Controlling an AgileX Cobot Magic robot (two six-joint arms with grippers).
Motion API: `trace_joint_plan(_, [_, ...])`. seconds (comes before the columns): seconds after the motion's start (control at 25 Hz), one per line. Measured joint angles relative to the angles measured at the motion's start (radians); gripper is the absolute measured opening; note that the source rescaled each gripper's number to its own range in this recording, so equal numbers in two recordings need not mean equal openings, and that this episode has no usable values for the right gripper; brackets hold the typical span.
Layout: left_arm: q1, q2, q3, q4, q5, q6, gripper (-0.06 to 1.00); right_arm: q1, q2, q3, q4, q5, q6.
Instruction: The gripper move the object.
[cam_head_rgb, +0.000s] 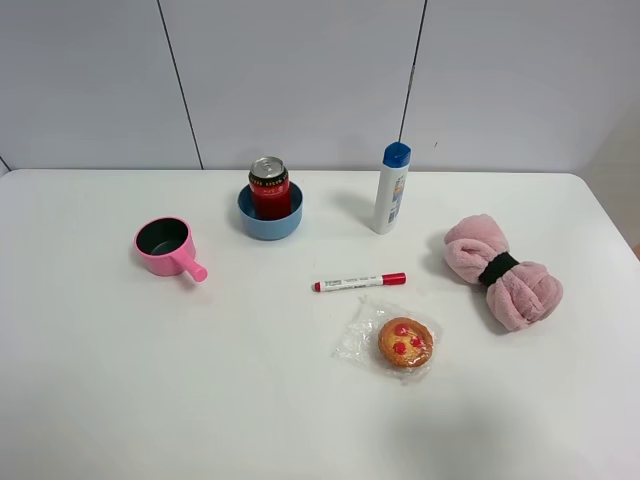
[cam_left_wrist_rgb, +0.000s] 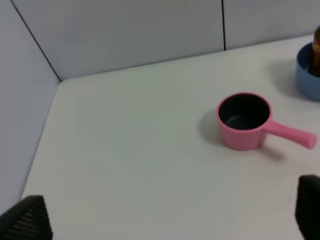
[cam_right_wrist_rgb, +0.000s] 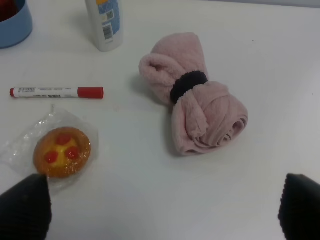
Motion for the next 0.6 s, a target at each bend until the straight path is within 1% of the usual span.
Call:
trace_joint_plan(0.16, [0.000, -0.066, 0.021, -0.006, 0.027, 0.000, 0.99, 0.000, 0.000, 0.000, 0.000, 0.000, 0.000])
trace_joint_plan(0.4, [0.000, -0.144, 0.132, -0.011, 0.039, 0.000, 0.99, 0.000, 0.000, 0.000, 0.000, 0.000, 0.000])
trace_joint_plan(0.6, [0.000, -0.175, 0.166, -0.022, 0.077, -0.004, 0.99, 0.000, 0.000, 0.000, 0.000, 0.000, 0.000])
